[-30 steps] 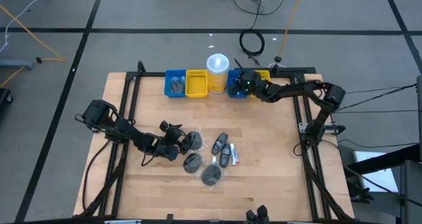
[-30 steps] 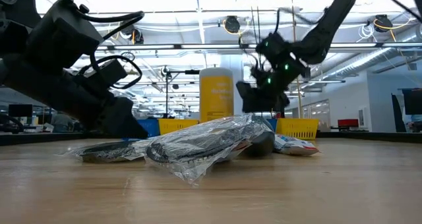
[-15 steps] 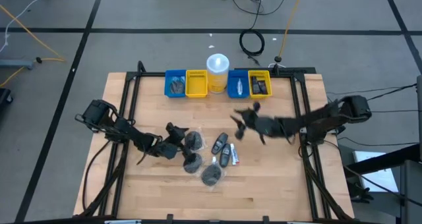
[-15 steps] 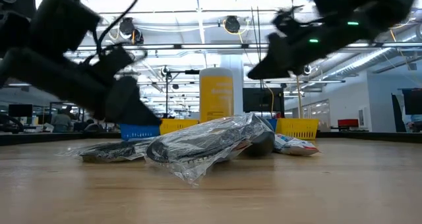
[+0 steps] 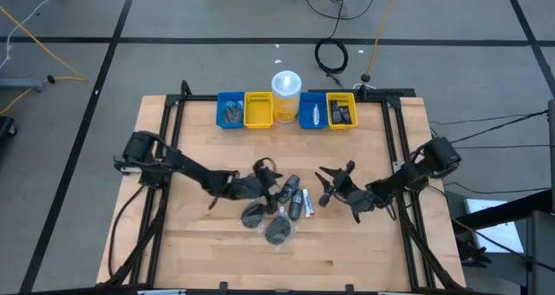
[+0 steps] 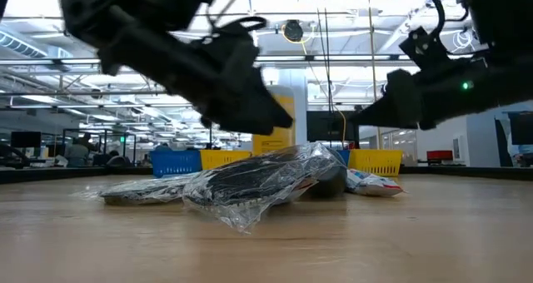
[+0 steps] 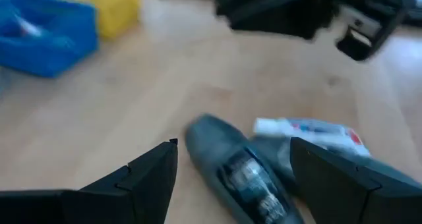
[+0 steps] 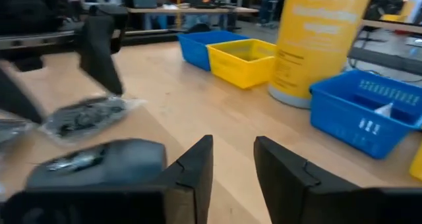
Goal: Pick & Place Travel size toiletries
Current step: Put the gray deodorant into the left yellow bin
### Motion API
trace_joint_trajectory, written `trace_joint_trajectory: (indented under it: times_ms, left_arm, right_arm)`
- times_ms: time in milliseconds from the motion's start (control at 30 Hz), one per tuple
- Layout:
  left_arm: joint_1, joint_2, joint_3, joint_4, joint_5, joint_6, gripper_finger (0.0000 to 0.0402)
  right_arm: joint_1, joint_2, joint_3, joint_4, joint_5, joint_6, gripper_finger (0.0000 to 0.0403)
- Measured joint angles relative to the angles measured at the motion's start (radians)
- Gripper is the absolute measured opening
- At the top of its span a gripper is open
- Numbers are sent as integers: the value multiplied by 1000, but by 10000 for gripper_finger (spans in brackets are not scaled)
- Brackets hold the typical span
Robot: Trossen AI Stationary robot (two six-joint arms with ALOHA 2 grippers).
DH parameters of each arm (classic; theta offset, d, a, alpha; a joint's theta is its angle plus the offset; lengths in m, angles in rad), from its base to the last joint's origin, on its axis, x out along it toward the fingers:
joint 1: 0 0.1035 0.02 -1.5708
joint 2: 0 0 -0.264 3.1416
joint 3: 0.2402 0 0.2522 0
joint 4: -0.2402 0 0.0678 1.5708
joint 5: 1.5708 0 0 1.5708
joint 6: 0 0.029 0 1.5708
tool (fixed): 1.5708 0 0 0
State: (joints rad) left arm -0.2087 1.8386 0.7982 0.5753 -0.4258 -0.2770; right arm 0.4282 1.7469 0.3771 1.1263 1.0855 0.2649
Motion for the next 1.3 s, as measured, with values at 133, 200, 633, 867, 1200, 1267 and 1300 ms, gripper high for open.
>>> trace_joint_trajectory:
  times_ms: [133,200,633,867,1200,1267,1300]
  left_arm:
    - [42,42,108,-118,125,-96,282]
    - [54,61,162,-195,134,-125,282]
    - [15,255,442,-572,-62,-196,283]
    - [16,248,471,-813,-73,-338,282]
    - [26,246,444,-804,-67,-338,235]
    - [31,246,443,-808,-73,-357,206]
    - [34,246,443,-808,-81,-368,195]
  right_arm:
    - [-1,32,-3,0,46,15,95]
    - [-2,40,-3,-6,45,12,92]
    - [47,51,-42,-54,38,163,78]
    - [104,51,-66,-71,39,251,77]
    - [130,51,-74,-67,40,274,77]
    - [130,51,-74,-67,42,274,77]
    - [130,51,-74,-69,44,274,77]
